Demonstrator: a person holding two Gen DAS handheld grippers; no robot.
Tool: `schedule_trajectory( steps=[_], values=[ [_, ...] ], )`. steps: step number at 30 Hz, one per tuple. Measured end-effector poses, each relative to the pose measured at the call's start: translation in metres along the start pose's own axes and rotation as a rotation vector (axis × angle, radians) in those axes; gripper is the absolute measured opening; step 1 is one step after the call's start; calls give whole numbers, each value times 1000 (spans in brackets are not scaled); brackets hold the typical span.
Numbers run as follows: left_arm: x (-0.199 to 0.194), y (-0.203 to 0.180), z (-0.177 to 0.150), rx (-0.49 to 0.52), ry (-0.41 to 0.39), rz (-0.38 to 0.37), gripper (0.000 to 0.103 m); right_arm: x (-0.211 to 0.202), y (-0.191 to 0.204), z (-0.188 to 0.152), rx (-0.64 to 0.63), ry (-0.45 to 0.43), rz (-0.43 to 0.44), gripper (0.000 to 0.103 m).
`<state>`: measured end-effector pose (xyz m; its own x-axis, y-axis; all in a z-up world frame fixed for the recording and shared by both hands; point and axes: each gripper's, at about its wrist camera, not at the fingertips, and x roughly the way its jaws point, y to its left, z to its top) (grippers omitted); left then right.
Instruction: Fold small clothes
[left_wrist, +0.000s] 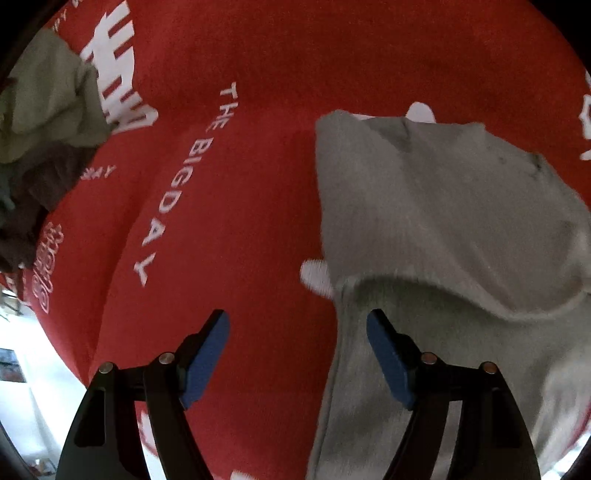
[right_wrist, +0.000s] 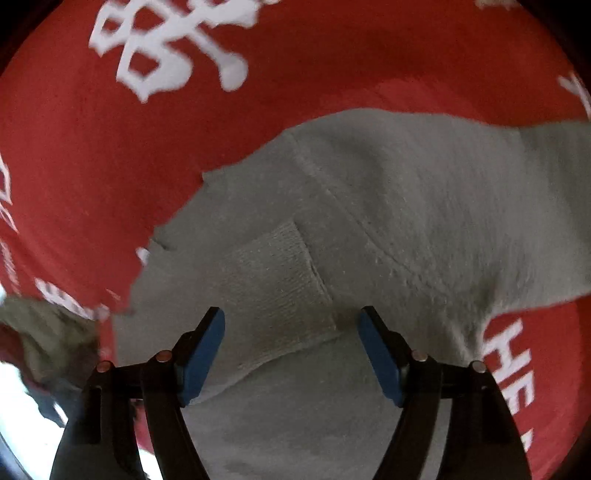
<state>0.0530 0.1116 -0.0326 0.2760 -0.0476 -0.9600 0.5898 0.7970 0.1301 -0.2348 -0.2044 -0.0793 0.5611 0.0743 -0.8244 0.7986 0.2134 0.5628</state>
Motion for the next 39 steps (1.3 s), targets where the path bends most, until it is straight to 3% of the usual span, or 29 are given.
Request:
schedule_trajectory(
  steps=[3,6,9,12,14,15,16,21,24,27,30,33,35,37,39],
  values=[
    [-11,15,18,-15,-10,-79,78,1,-5,3,39,12,21,78],
    [0,21,55,-44,-21,-149,78,2,-7,2,64,29,69,78],
    [17,19,82,-59,-32,-131,78,15,5,-5,86,64,123,78],
    [24,16,85,-64,-33,-70,78,23,8,-4,132,49,137,77],
    [25,19,79,-86,-23,-69,78,27,12,0,142,48,146,53],
    [26,20,75,-92,-12,-76,78,31,16,2,135,60,133,12],
    [27,19,73,-85,-6,-78,78,33,19,4,122,69,107,8],
    [28,11,77,-26,-39,-37,78,-5,62,22,-157,-68,101,7],
    [40,12,79,-38,-24,-5,78,-15,66,33,-258,-107,52,7],
    [49,14,76,-38,-6,31,78,-1,39,47,-206,-84,-13,7],
    [45,20,76,-49,-11,20,78,14,11,53,-162,-44,-60,8],
    [36,22,79,-26,-34,24,78,18,-2,55,-124,-16,-48,9],
    [33,18,78,7,-23,21,78,13,-2,53,-101,-31,-69,15],
    [26,14,73,23,-24,-14,78,1,3,49,-90,-50,-124,30],
    [19,7,68,42,-33,-40,78,-16,12,39,-104,-71,-91,30]
  ],
)
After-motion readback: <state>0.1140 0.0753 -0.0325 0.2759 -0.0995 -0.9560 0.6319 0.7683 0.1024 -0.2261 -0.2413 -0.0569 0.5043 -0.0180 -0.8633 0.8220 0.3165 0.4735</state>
